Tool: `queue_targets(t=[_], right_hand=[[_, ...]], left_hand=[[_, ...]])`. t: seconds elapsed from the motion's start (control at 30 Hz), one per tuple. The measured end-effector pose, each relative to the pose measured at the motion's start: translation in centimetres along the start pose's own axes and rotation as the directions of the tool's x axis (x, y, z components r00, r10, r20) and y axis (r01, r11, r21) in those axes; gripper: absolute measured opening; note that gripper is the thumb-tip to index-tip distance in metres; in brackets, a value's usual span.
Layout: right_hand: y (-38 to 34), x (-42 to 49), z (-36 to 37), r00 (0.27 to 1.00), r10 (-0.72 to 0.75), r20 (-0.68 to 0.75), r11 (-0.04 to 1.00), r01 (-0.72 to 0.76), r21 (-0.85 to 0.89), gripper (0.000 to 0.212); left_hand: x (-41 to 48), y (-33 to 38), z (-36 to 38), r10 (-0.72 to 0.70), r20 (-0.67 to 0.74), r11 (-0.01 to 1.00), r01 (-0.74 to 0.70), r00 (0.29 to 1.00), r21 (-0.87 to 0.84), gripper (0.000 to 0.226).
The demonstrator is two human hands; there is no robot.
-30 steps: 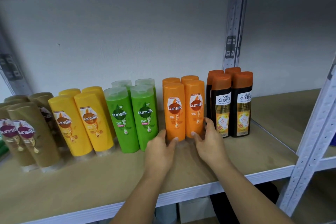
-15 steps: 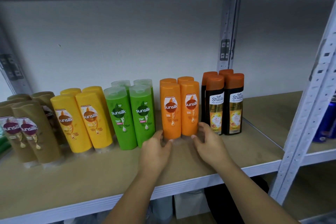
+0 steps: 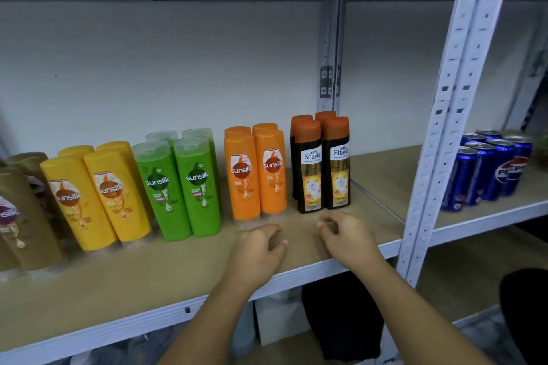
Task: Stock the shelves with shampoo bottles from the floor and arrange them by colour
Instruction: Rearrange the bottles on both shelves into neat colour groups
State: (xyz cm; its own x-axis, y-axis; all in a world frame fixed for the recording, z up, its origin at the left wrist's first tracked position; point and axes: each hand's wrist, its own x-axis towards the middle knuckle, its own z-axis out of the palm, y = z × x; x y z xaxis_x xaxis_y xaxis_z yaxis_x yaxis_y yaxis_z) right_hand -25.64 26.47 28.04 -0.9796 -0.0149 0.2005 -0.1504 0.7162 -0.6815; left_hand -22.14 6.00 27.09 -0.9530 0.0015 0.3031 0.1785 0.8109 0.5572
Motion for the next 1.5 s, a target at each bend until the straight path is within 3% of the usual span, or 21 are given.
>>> queue_targets(t=[0.27, 0.43, 0.67, 0.8, 1.2, 1.37, 1.5], right_hand=[[1.7, 3.2, -1.4, 0.967, 0.159, -0.199, 0.966, -0.110, 0.235, 0.038], [2.0, 4.6, -1.2, 0.956, 0.164, -0.243, 0.951, -0.088, 0.296, 0.030], [2.8, 6.6, -0.9, 0.959, 0.149, -0.240, 0.935, -0.058, 0.350, 0.052], [2.8, 6.9, -0.6, 0.952, 0.135, -0.276, 0.941, -0.036, 0.335, 0.038], [3.0, 7.1, -0.4, 0.939, 0.142, -0.314, 0.958, -0.050, 0.284, 0.030], [2.8, 6.8, -0.7, 0.948, 0.167, -0.270, 0.958, -0.091, 0.273, 0.026], [2.2, 5.1, -1.1, 0.970, 0.122, -0.209, 0.986, -0.095, 0.133, 0.031]], left_hand=[[2.9, 2.7, 2.2, 0.041, 0.092, 0.994, -0.032, 0.995, -0.104, 0.056], [5.2, 3.5, 3.5, 0.065, 0.101, 0.997, -0.060, 0.993, -0.057, 0.058], [6.5, 3.2, 4.4, 0.044, 0.140, 0.997, -0.035, 0.989, -0.068, 0.060], [6.9, 3.1, 4.6, 0.030, 0.137, 0.998, -0.022, 0.990, -0.057, 0.059], [6.7, 3.3, 4.8, 0.032, 0.172, 0.999, -0.034, 0.984, 0.009, 0.065], [6.5, 2.8, 4.6, 0.051, 0.195, 0.998, -0.058, 0.980, 0.031, 0.069], [5.4, 2.5, 3.8, 0.095, 0.229, 0.993, -0.109, 0.969, 0.049, 0.068]])
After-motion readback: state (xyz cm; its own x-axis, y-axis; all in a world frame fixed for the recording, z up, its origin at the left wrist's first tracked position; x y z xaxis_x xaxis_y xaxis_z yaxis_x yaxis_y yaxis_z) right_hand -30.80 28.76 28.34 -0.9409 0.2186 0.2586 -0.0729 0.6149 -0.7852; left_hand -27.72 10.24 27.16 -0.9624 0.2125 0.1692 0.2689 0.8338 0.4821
